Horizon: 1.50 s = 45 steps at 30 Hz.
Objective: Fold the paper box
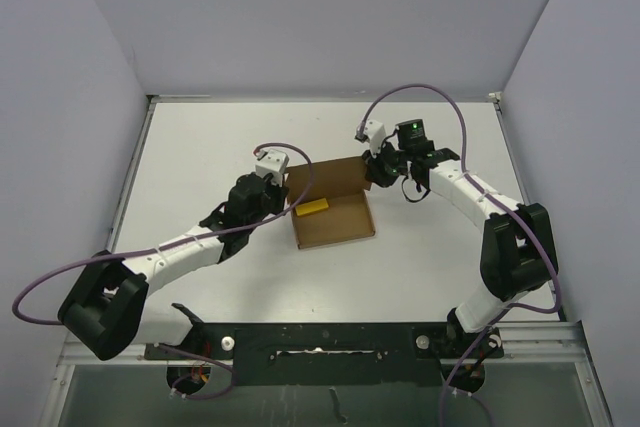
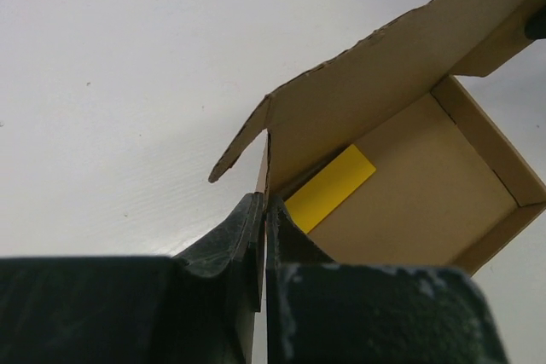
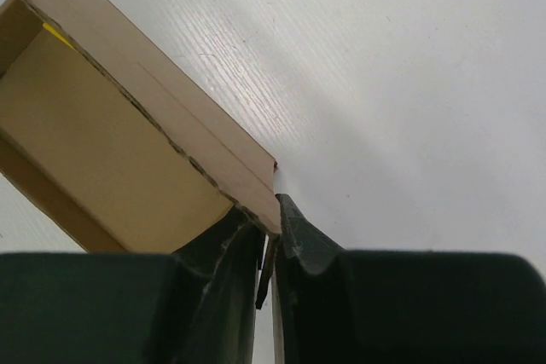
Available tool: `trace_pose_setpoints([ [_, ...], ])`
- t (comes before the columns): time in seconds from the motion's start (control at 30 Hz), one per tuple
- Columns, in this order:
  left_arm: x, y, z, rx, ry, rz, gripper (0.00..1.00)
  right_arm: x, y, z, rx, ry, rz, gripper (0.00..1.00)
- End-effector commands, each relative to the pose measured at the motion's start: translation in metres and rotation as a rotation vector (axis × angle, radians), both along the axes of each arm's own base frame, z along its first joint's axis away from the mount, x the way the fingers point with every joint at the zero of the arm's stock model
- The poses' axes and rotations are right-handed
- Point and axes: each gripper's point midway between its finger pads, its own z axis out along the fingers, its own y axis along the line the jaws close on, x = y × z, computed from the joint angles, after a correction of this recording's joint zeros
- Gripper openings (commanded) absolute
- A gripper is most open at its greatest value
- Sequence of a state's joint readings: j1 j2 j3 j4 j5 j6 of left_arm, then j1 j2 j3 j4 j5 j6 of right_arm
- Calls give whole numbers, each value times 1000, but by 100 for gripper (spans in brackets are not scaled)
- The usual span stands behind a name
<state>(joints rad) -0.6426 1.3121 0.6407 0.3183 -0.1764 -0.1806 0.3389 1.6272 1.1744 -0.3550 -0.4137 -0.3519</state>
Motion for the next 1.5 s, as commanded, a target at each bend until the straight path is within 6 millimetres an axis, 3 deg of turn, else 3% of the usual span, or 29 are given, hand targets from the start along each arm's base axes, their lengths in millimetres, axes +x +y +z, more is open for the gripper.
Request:
trace_pose_setpoints([
  [0.0, 16, -13, 36, -47, -108, -7, 0, 8, 13, 30, 98, -38, 27, 13],
  [0.27, 17, -10, 36, -31, -122, -2, 0, 8, 0, 25, 99, -30, 19, 24],
  [0.53, 16, -10, 34, -30, -118, 0, 0, 9, -3, 14, 69, -37, 33, 24],
  [0.6, 16, -9, 33, -30, -117, 1, 0, 9, -3, 11, 65, -43, 41, 21],
  [0.8, 17, -9, 33, -34, -110, 8, 0, 8, -3, 9, 62, -49, 52, 0],
  [1.0, 18, -20, 36, -81, -90, 17, 0, 8, 12, 18, 70, -52, -14, 0],
  [1.2, 36, -30, 41, -84, -110, 58, 0, 36, 28, 43, -15, -246, -168, 0],
  [1.23, 42, -34, 51, -94, -132, 62, 0, 44, 25, 46, -32, -274, -208, 0],
  [1.47, 74, -40, 49, -86, -163, 81, 0, 74, 23, 46, -44, -382, -399, 0],
])
